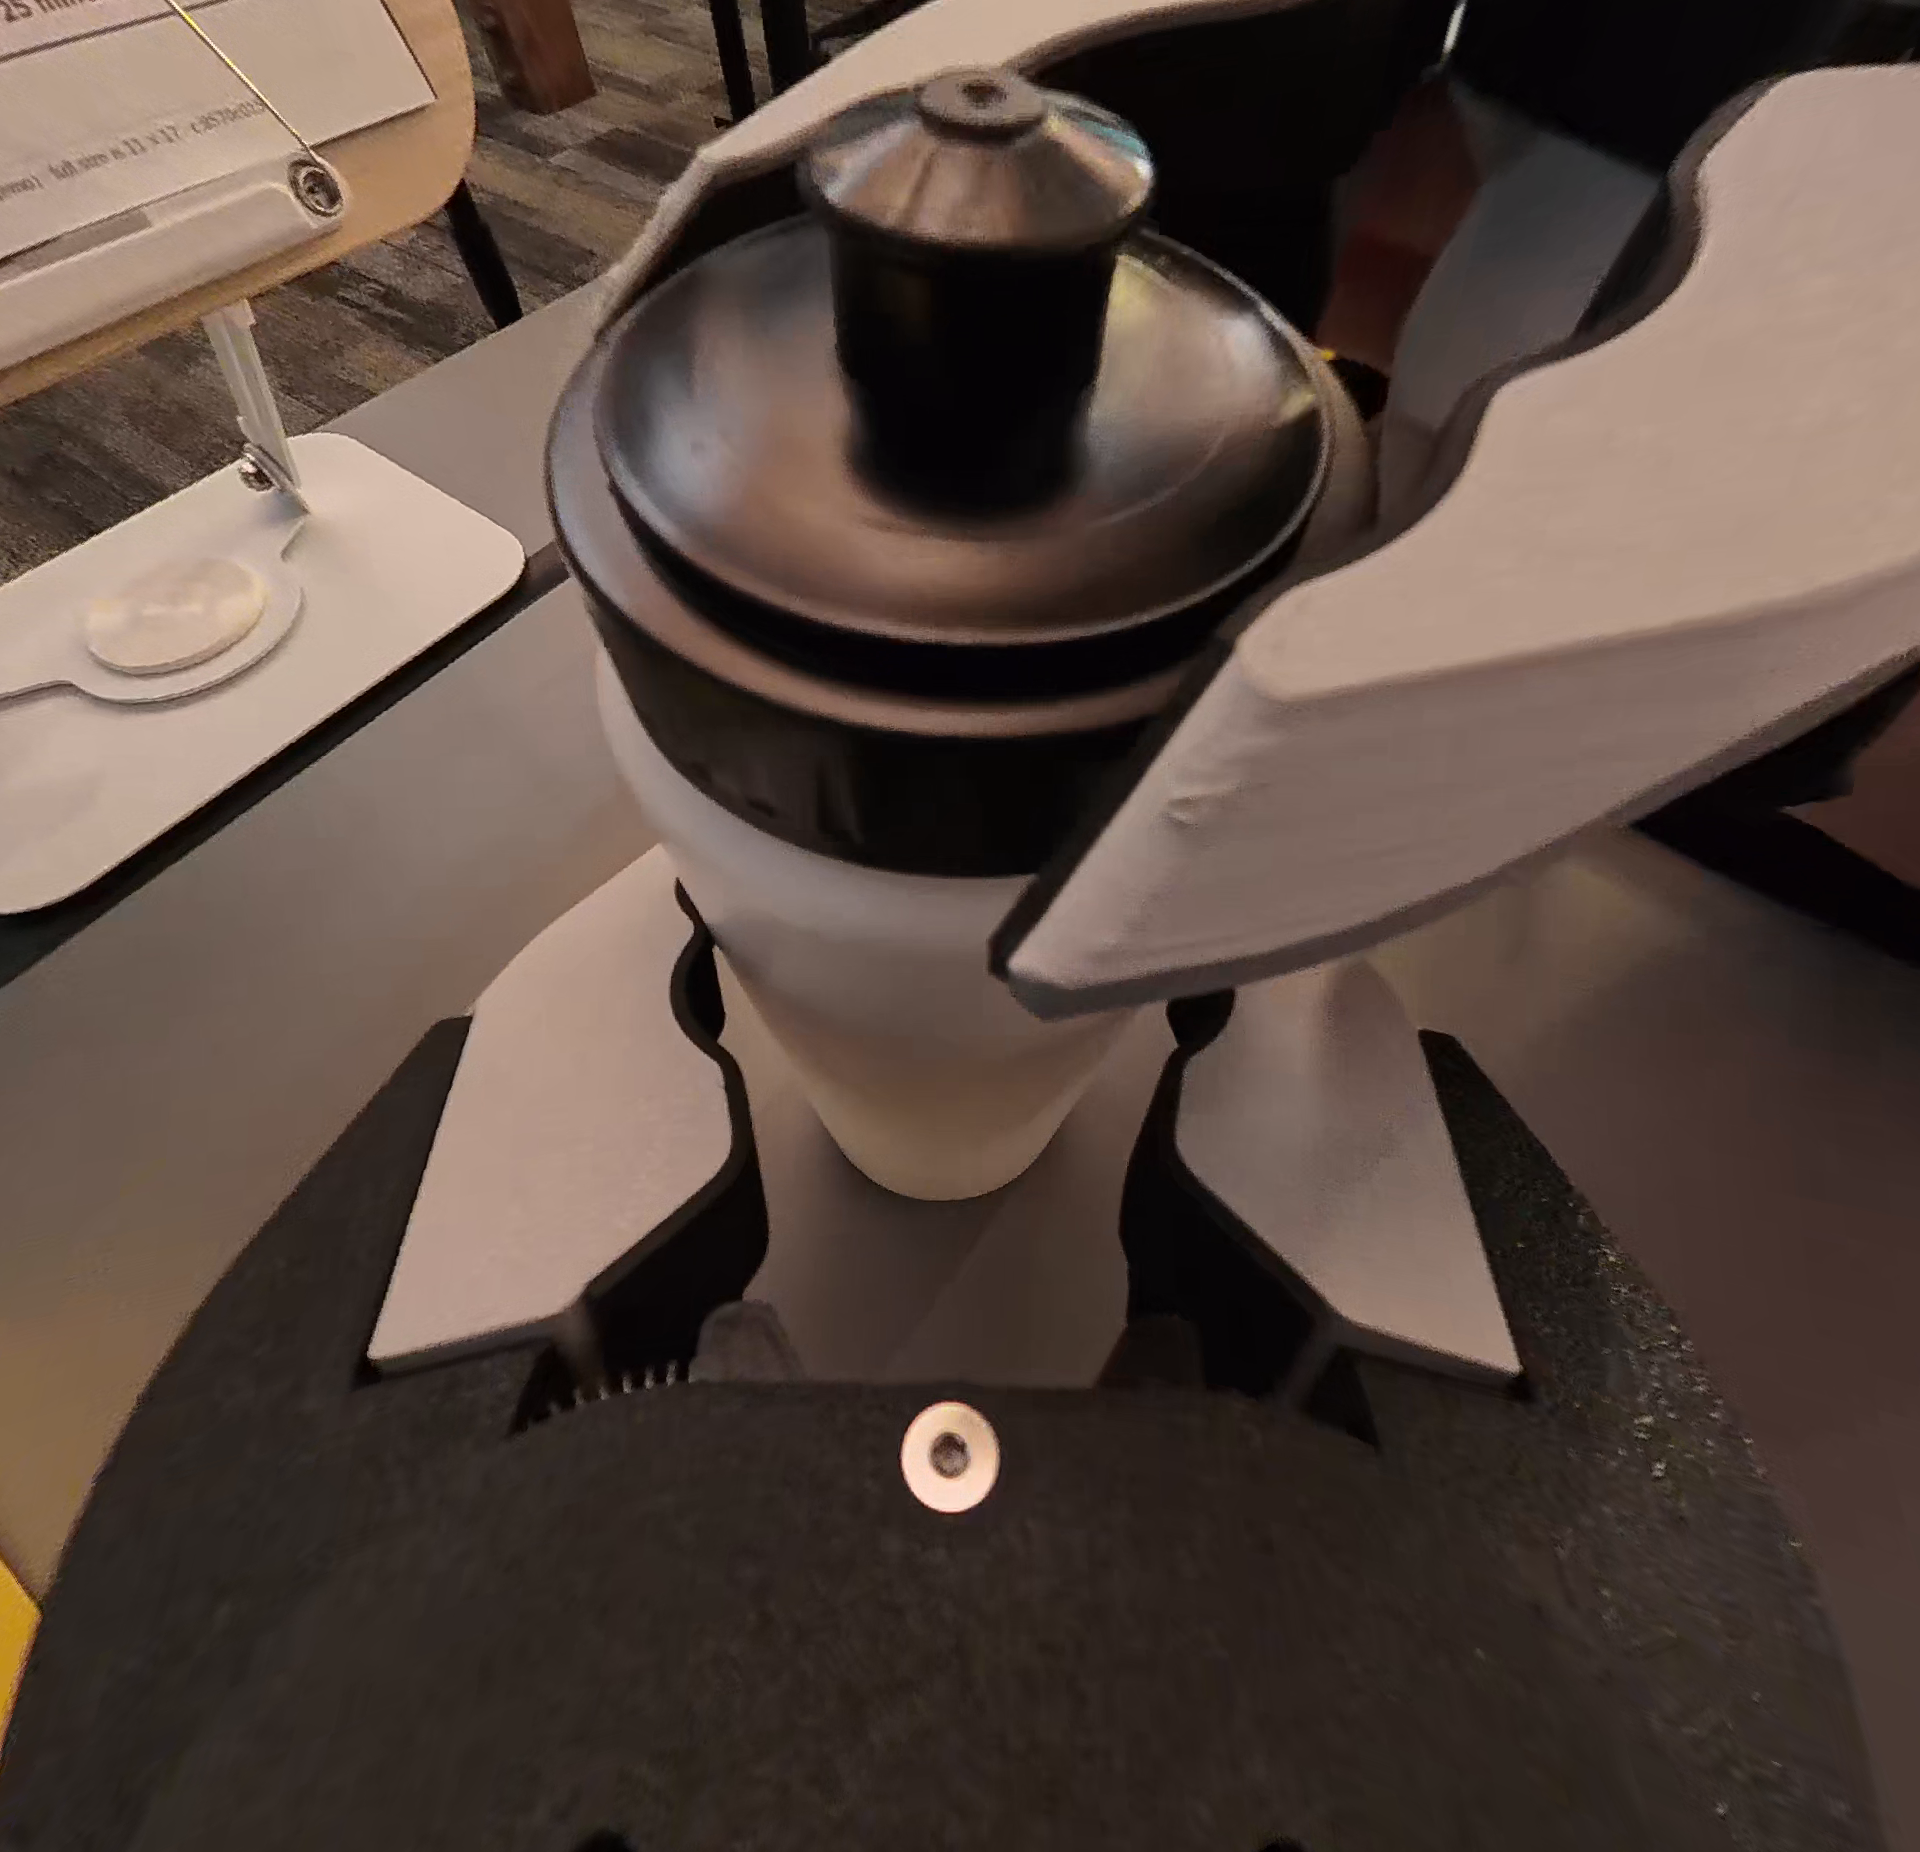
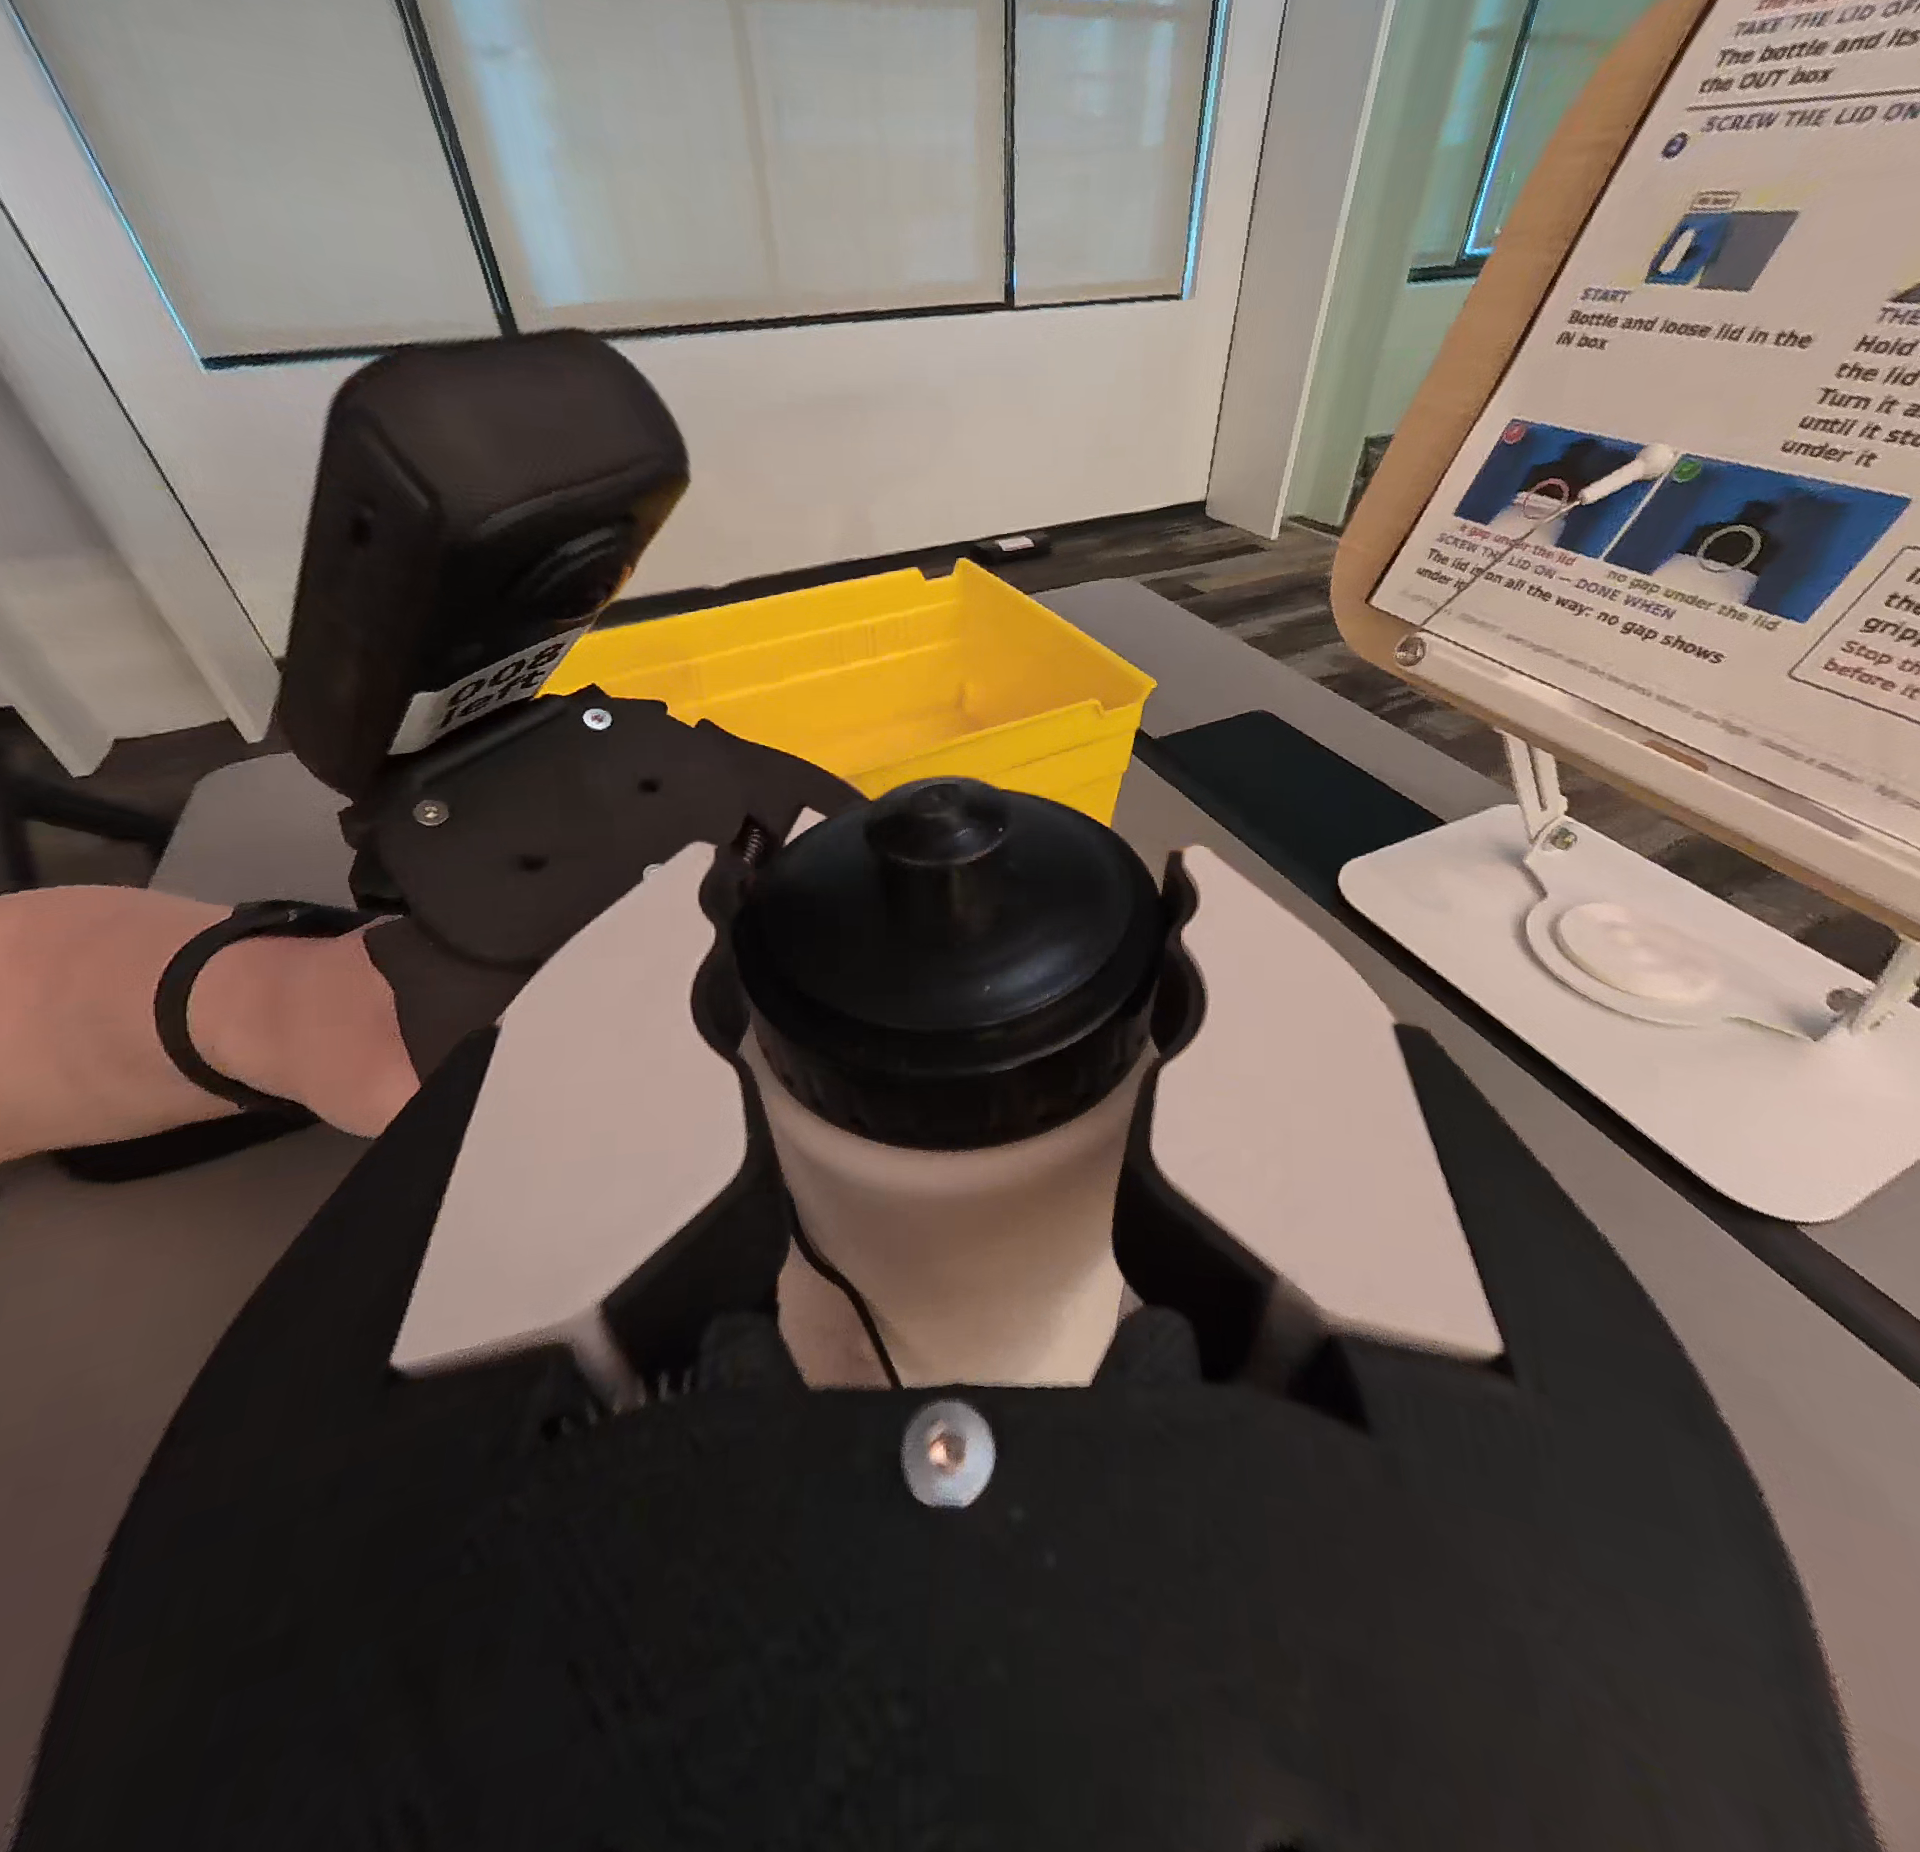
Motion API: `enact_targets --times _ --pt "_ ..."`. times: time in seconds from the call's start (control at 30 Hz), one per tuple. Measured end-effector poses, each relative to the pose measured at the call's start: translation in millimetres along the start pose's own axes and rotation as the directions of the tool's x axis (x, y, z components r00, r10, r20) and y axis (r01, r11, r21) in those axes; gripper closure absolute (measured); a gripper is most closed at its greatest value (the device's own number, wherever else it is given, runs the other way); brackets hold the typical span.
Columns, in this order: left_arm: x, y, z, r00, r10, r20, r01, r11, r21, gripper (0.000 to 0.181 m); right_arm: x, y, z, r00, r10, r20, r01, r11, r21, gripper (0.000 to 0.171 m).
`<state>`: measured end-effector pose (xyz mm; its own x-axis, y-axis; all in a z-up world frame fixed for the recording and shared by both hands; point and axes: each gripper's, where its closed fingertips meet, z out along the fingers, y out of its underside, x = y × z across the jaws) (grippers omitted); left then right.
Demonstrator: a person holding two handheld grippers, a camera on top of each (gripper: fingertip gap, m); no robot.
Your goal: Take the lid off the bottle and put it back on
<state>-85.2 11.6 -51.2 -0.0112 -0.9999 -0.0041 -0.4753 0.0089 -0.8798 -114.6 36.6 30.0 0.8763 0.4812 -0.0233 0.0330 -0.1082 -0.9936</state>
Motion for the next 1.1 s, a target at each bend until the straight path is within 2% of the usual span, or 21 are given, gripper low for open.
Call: enact_targets --times 0.17,0.23,0.33,0.4,0.6,0.67,0.73,0.83,0.9,1.0,1.1 --pt "10.0 0.1 1.3 0.995 0.049 -0.084 -0.050 0.999 -0.006 0.096 -5.0 -0.2 -7.0 0.987 -0.070 0.147 0.075 0.997 -0.030 0.089" --pt "17.2 -0.1 1.7 0.989 0.064 -0.133 -0.065 0.998 0.000 0.096 -12.2 -1.8 -11.4 0.971 -0.071 0.228 0.076 0.997 -0.014 0.093" --pt "19.2 0.2 1.4 0.987 0.087 -0.133 -0.088 0.996 -0.004 0.096 -15.1 -0.7 -14.1 0.962 -0.095 0.254 0.105 0.994 -0.025 0.094" --pt "17.8 0.2 1.8 0.991 0.071 -0.112 -0.073 0.997 -0.013 0.095 -13.4 0.0 -13.5 0.969 -0.101 0.225 0.115 0.992 -0.049 0.094" --pt "3.8 1.1 -0.3 1.000 0.005 0.026 -0.004 1.000 -0.020 0.096 -0.4 -5.1 -2.0 0.996 -0.060 -0.068 0.062 0.998 0.022 0.094" --pt "3.8 1.1 -0.1 1.000 0.008 0.023 -0.007 1.000 -0.021 0.096 0.7 -4.3 -2.0 0.994 -0.047 -0.100 0.048 0.999 -0.002 0.094" --pt "4.6 0.7 0.4 1.000 0.017 0.000 -0.017 1.000 -0.017 0.096 -0.2 -2.9 -2.1 0.997 -0.054 -0.062 0.052 0.998 -0.041 0.094" --pt "10.4 0.5 1.0 0.997 0.046 -0.057 -0.047 0.999 -0.018 0.096 -6.1 5.8 -7.6 0.988 -0.114 0.107 0.128 0.983 -0.131 0.093" --pt "17.9 -0.2 2.1 0.992 0.062 -0.107 -0.063 0.998 -0.007 0.095 -11.2 7.8 -12.9 0.971 -0.137 0.198 0.163 0.979 -0.124 0.093" --pt "18.2 -1.1 2.5 0.991 0.074 -0.113 -0.073 0.997 0.009 0.095 -12.3 4.7 -13.3 0.962 -0.179 0.207 0.196 0.978 -0.068 0.093" --pt "13.4 -0.4 1.7 0.996 0.051 -0.078 -0.051 0.999 -0.007 0.096 -9.2 4.6 -9.2 0.976 -0.162 0.146 0.175 0.981 -0.085 0.093"
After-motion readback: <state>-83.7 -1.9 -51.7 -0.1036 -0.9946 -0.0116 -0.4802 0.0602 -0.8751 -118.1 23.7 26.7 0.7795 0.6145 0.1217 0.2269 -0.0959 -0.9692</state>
